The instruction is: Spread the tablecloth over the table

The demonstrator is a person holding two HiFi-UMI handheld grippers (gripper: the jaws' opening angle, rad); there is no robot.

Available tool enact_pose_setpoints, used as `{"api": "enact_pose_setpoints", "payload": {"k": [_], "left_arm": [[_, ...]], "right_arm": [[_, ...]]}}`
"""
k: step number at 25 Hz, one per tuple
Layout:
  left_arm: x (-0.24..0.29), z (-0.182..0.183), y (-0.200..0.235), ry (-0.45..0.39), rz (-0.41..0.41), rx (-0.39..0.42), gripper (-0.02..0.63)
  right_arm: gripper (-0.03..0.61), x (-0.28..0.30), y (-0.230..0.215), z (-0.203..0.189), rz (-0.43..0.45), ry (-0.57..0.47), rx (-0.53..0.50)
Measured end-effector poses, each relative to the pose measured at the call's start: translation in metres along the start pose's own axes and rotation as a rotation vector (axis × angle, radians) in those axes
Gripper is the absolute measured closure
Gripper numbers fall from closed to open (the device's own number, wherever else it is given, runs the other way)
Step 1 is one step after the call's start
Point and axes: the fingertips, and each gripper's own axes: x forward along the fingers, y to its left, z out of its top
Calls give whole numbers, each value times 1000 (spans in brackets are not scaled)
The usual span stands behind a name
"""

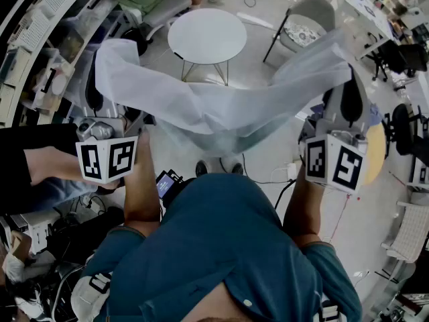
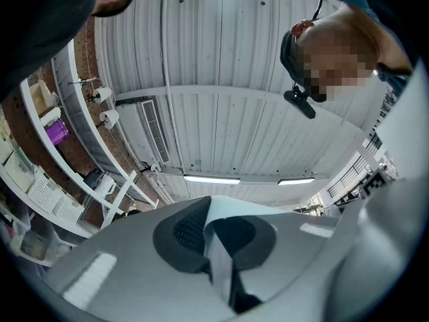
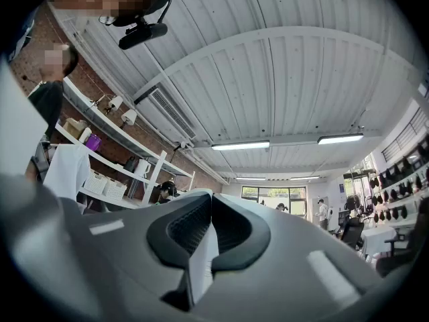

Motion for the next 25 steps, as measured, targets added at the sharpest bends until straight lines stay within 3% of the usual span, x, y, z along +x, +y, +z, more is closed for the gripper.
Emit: {"api": "enact_pose_setpoints", "payload": {"k": [12,19,25], "left_arm": [[16,-15,-1,2,-10,-22,615],[23,-16,9,-2,2,-19,615],[27,2,31,-57,-9,-29,615]], "right_arm": [[566,3,-11,-9,-26,12,6],[566,10,-27,-12,-65,-20,67],[565,33,-27,12,-99,-64,47]]}}
